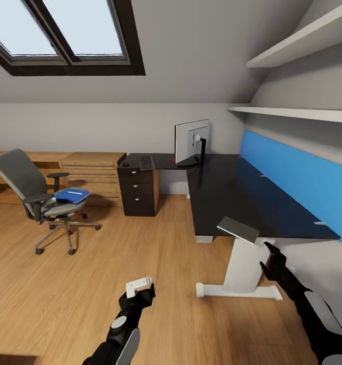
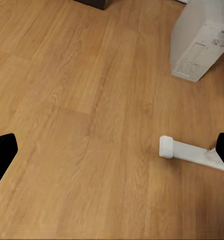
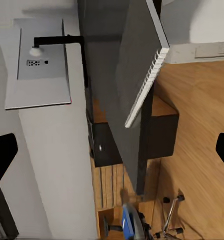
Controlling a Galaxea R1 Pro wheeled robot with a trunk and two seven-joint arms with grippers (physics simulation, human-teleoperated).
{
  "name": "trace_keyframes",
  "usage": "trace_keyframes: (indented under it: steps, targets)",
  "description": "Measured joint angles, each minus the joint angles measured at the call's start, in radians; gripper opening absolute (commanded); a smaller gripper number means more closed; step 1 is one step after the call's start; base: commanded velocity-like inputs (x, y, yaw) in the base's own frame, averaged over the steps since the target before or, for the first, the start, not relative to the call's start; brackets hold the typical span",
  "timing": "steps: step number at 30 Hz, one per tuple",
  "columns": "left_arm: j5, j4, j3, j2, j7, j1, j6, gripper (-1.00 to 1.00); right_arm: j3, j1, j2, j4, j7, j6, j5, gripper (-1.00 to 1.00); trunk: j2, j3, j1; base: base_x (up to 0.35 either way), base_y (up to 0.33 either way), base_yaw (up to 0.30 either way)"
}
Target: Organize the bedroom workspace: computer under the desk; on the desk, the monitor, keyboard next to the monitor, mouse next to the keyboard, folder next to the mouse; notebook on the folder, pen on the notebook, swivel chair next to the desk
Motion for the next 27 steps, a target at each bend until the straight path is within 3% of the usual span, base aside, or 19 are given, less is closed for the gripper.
trace_keyframes:
  steps: [5, 19, 27]
  targets:
    - [0.0, -0.027, 0.01, -0.022, 0.006, 0.017, 0.006, 1.0, 0.015, 0.014, -0.013, 0.021, -0.021, -0.008, 0.002, 1.0, 0.0, 0.0, 0.0, 0.0, 0.0, 0.0]
    - [-0.002, -0.07, 0.011, -0.023, 0.035, 0.019, 0.017, 1.0, 0.016, 0.018, -0.015, 0.025, -0.023, -0.008, -0.075, 1.0, 0.0, 0.0, 0.0, 0.0, 0.0, 0.0]
    - [-0.002, -0.07, 0.012, -0.023, 0.035, 0.019, 0.016, 1.0, 0.018, 0.018, -0.013, 0.028, -0.025, -0.009, -0.069, 1.0, -0.035, -0.016, 0.019, 0.0, 0.0, 0.0]
